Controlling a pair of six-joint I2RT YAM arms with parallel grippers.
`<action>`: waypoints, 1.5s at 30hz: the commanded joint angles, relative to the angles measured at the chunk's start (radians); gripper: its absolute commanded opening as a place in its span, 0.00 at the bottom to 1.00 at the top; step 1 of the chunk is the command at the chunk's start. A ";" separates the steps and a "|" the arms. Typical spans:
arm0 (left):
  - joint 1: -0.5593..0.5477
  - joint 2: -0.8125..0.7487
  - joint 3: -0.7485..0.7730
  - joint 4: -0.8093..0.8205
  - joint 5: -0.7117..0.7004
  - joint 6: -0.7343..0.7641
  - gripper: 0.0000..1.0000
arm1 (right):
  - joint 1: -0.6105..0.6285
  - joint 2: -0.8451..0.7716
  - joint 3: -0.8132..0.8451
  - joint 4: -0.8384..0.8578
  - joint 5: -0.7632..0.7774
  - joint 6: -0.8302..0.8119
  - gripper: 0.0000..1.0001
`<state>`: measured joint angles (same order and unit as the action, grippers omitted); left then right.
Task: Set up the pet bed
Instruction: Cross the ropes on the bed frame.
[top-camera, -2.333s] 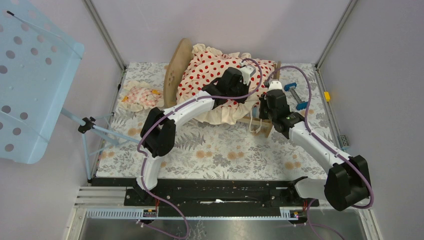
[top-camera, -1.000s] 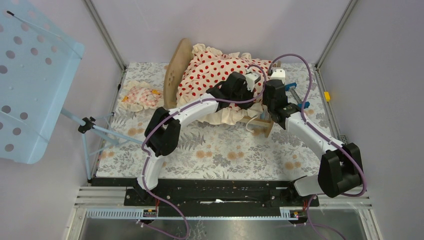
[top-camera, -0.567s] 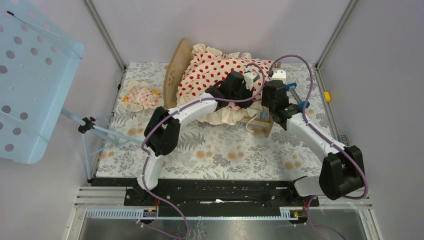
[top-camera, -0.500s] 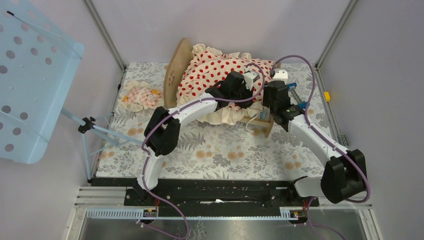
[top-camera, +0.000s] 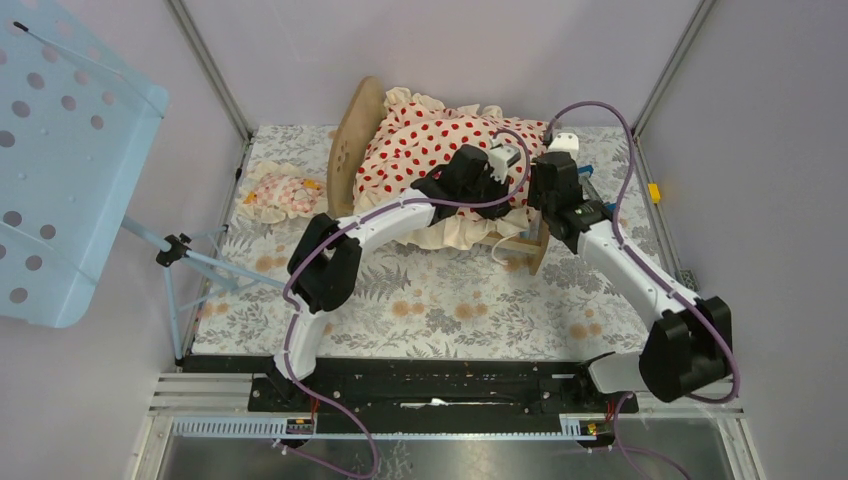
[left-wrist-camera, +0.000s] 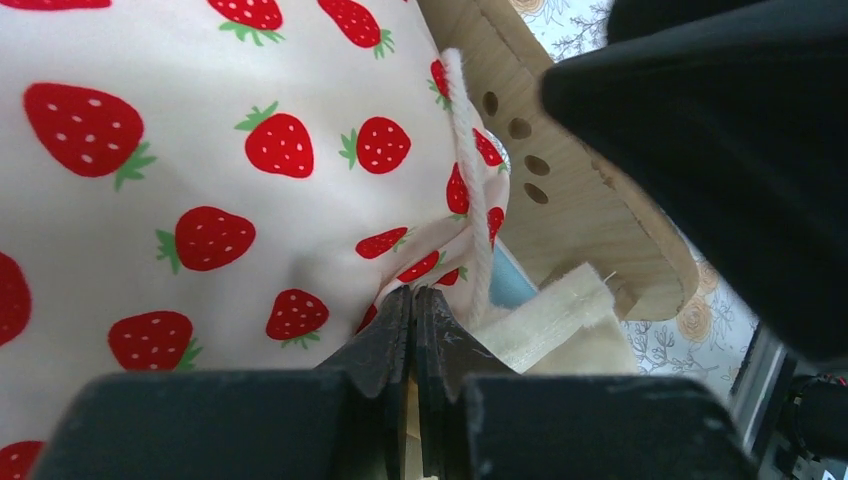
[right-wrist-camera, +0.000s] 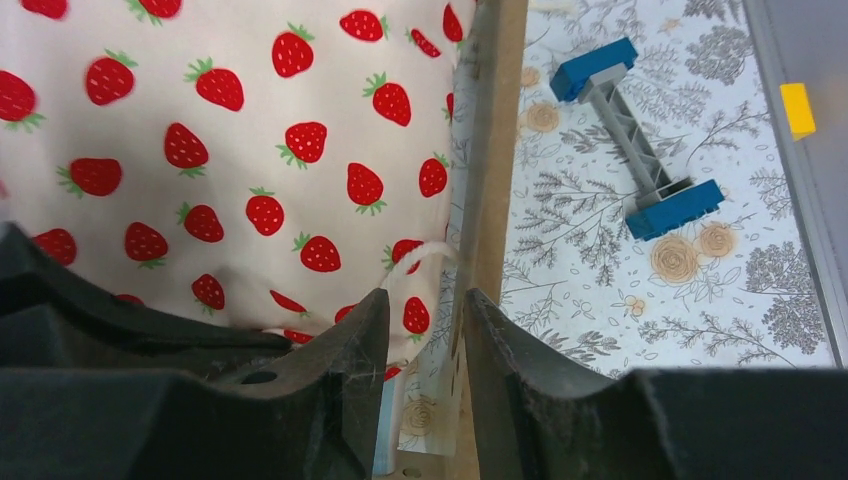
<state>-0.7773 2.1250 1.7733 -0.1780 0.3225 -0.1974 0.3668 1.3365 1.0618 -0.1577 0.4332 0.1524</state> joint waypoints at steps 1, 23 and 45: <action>-0.008 -0.084 -0.010 0.085 0.038 -0.013 0.00 | -0.012 0.075 0.072 -0.033 -0.026 0.016 0.44; -0.008 -0.084 -0.017 0.085 0.028 -0.016 0.00 | -0.025 0.119 0.033 -0.119 0.069 -0.040 0.43; -0.032 -0.043 0.017 0.078 0.055 -0.023 0.00 | -0.035 -0.030 -0.049 -0.236 -0.003 0.000 0.55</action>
<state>-0.7933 2.1082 1.7550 -0.1551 0.3386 -0.2157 0.3397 1.4284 1.0374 -0.3840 0.4507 0.1211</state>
